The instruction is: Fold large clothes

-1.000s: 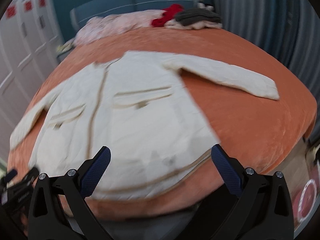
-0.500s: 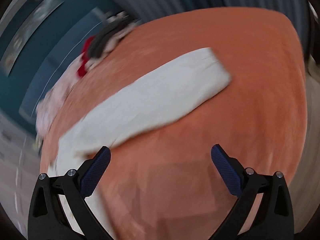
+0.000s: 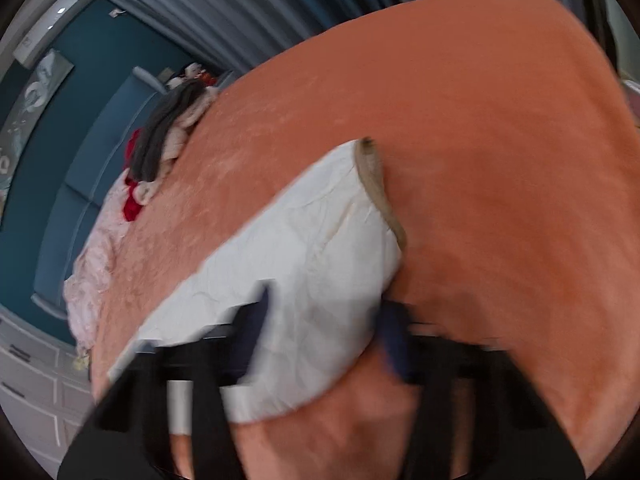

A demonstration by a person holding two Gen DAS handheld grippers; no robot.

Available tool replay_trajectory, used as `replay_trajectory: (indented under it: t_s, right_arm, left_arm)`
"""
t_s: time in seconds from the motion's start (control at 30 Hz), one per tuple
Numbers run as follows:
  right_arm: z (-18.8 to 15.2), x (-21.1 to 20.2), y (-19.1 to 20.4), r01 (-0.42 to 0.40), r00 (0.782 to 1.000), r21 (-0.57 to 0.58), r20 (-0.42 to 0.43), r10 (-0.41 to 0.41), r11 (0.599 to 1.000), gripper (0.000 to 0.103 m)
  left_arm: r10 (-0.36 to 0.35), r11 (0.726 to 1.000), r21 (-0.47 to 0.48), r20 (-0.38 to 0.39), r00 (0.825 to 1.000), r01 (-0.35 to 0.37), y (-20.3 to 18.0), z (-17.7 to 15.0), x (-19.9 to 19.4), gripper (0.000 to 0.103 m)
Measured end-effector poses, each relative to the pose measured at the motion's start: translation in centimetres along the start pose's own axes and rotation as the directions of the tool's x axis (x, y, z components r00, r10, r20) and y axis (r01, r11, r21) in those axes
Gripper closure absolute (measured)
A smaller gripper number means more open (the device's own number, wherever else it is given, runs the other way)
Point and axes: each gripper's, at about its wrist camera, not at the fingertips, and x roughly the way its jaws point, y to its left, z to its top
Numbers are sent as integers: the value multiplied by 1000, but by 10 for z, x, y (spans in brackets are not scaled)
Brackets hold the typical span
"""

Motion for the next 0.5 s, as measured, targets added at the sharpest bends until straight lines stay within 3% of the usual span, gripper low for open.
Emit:
replay_trajectory:
  t_s: [0.07, 0.17, 0.27, 0.37, 0.5]
  right_arm:
    - [4, -3, 17, -20, 1000, -28, 10, 20, 999, 90]
    - [7, -18, 65, -110, 992, -109, 41, 115, 988, 92]
    - [-4, -44, 143, -244, 965, -248, 38, 261, 937, 92]
    - [-40, -72, 236, -363, 919, -435, -21, 393, 824, 92]
    - [-123, -101, 341, -506, 840, -611, -189, 508, 609, 92]
  left_arm:
    - [7, 1000, -4, -4, 1000, -7, 2, 3, 5, 5]
    - [13, 1000, -19, -9, 1000, -13, 7, 7, 11, 5]
    - [21, 999, -34, -11, 1000, -21, 14, 10, 17, 5]
    - [24, 998, -50, -12, 1000, -24, 21, 11, 20, 5]
    - [30, 996, -81, -18, 999, -31, 39, 9, 23, 5]
